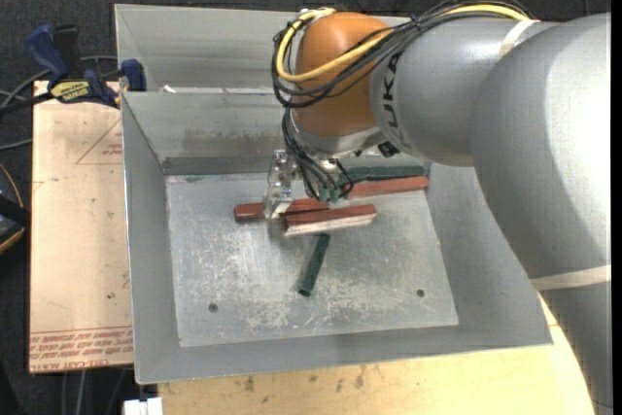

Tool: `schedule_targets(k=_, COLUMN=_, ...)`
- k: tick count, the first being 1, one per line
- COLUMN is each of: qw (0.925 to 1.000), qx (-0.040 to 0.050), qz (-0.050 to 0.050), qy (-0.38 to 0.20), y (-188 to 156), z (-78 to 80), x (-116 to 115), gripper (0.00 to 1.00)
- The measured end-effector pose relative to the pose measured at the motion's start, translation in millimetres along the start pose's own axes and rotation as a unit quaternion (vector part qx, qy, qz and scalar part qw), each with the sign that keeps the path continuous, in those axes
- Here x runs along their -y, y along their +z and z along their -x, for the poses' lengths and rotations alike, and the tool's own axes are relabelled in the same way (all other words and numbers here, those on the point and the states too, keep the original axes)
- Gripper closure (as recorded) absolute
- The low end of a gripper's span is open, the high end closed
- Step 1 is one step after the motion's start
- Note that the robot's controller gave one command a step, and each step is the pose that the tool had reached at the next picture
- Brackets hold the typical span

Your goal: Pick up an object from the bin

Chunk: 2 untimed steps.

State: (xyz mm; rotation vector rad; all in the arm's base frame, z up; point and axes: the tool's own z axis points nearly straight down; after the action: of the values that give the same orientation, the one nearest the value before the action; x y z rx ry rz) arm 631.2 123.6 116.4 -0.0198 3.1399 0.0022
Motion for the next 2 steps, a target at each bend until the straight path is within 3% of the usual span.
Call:
schedule_targets(k=1, qw=1.0000, qx=0.0000, qz=0.000, qy=0.000, y=0.0, z=0.1, x=0.3, gripper=0.00)
schedule_targets(k=2, qw=1.0000, qx=0.0000, qz=0.000, qy=0.000, y=0.0, z=0.1, x=0.3, gripper=0.00)
